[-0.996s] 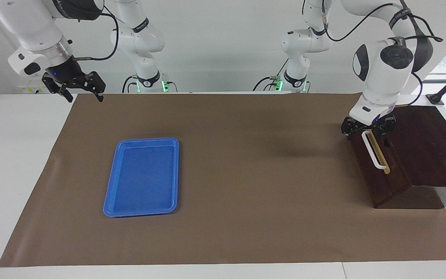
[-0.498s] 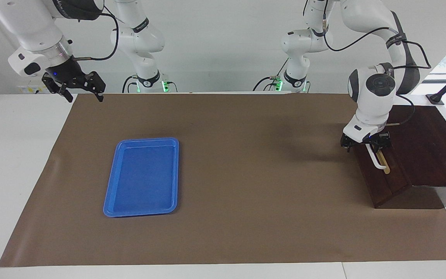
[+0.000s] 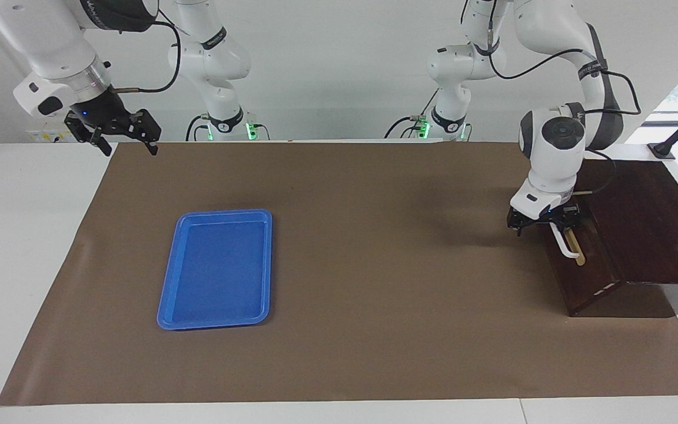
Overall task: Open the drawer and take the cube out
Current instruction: 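Pull the drawer open toward the robot with the left gripper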
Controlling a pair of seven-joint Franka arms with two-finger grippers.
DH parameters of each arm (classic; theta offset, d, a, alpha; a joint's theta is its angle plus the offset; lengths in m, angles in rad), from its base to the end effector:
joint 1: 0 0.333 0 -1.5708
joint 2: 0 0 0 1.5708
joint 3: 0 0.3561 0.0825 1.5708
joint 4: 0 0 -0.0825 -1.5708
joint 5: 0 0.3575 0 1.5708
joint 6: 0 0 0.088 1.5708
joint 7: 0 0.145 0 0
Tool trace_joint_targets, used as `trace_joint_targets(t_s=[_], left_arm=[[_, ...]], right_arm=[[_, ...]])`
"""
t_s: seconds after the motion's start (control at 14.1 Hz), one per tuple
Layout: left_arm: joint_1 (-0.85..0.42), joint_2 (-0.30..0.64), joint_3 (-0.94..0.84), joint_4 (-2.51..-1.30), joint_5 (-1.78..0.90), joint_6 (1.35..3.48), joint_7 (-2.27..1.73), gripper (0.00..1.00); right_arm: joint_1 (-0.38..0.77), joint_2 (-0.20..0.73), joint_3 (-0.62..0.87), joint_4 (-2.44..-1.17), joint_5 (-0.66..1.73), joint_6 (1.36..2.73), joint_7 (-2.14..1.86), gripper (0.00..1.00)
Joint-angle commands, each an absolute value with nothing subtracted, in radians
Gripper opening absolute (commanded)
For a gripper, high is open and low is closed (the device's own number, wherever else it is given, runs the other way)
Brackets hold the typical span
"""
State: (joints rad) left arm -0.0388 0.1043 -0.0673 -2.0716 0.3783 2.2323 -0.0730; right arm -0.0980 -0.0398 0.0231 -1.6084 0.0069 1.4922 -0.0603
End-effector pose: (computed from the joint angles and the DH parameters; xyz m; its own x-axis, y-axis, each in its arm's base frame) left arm 0.5578 -0.0363 0.4067 0.9642 -0.2614 0.0441 -0.2375 -0.9256 -0.2949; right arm 0.5010 -0.0363 0.6241 0.9970 -0.0139 -0.0758 -0.0148 -0.9998 -0.0106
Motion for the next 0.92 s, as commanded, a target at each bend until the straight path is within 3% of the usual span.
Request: trace_joint_targets(t_s=[0.0, 0.5, 0.85], left_arm=[[-0.138, 0.094, -0.066, -2.091, 0.355, 2.227, -0.191, 1.00], [-0.189, 0.092, -0.064, -2.085, 0.299, 2.201, -0.219, 1.00], [-0.229, 0.100, -0.066, -2.060, 0.255, 2.204, -0.279, 1.00]], right_arm=[[-0.100, -0.066, 0.026, -1.649, -0.003, 1.497, -0.020, 1.00], [-0.097, -0.124, 0.026, -1.765, -0.002, 1.546, 0.101, 1.00], [-0.100, -0.124, 0.026, -1.769, -0.002, 1.543, 0.100, 1.00]])
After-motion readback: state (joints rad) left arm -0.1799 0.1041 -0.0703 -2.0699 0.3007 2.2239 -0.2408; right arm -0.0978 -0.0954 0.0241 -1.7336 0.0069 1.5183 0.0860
